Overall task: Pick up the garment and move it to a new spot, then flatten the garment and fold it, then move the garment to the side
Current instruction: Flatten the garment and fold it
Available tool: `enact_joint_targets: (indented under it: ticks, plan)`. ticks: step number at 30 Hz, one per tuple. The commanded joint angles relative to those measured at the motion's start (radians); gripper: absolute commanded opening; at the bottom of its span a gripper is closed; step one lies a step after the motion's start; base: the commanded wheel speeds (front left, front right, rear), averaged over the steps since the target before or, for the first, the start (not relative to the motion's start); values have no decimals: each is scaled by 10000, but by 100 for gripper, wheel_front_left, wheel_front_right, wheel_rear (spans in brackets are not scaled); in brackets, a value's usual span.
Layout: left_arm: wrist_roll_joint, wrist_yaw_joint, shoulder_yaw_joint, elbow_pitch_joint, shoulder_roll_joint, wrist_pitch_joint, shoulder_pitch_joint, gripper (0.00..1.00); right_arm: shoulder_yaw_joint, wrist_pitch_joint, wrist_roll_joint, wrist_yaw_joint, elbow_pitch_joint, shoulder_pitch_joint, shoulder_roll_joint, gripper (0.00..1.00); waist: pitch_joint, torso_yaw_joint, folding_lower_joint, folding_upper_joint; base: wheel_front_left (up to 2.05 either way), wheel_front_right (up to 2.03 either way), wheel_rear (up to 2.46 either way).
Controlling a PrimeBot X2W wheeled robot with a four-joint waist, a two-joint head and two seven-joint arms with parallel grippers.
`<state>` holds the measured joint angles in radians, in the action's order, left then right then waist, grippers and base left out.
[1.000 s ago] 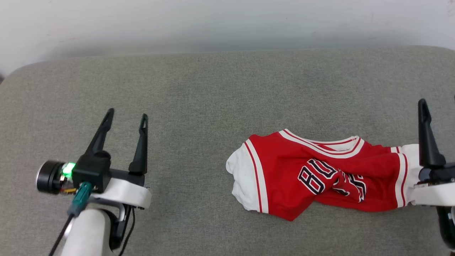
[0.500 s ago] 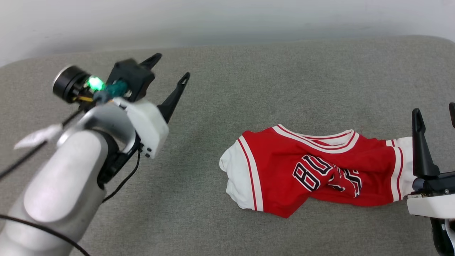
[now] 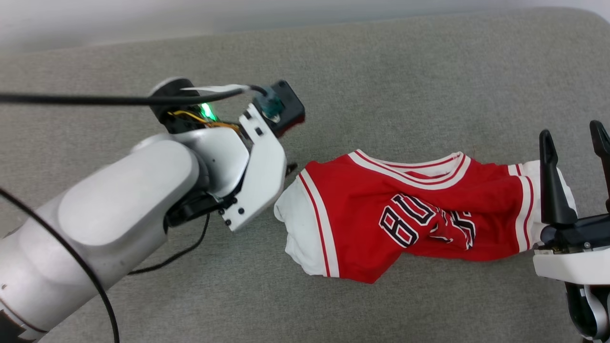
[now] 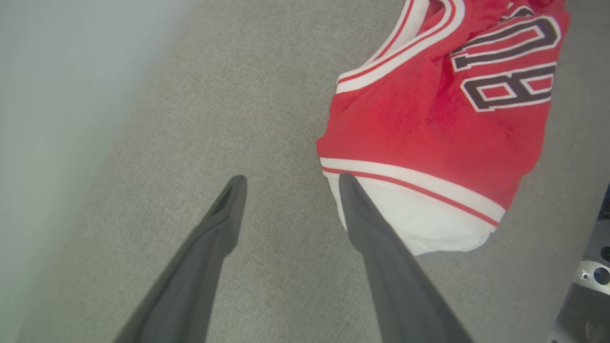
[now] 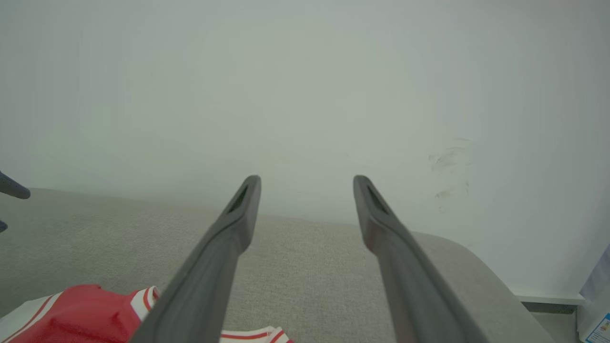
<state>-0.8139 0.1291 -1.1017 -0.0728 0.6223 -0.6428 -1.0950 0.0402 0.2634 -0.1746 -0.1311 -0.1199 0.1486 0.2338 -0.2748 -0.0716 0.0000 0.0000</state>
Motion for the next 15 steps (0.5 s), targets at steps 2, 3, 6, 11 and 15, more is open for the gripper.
enact_joint_targets:
  ticks: [2, 3, 6, 11, 15]
  plan:
    - [-424, 0, -585, -144, -18, -291, -327, 100, -10, 18, 63, 7, -47, 218, -104, 100, -267, -185, 0, 0, 0, 0, 0]
    - [-653, 0, -903, -224, -37, -418, -516, 100, -30, 18, 70, 7, -56, 255, -141, 100, -357, -238, 0, 0, 0, 0, 0]
    - [-1189, 0, -1526, -577, -138, -784, -776, 100, -77, 18, 84, 7, -54, 410, -264, 100, -606, -412, 0, 0, 0, 0, 0]
    - [-1509, 1, -1795, -1071, -263, -1286, -367, 100, -219, 19, 22, 7, 34, 670, -483, 100, -968, -721, 0, 0, 0, 0, 0]
    - [-1286, 2, -1796, -1154, -383, -1974, 203, 100, -307, 19, 41, 7, 83, 820, -614, 100, -1198, -894, 0, 0, 0, 0, 0]
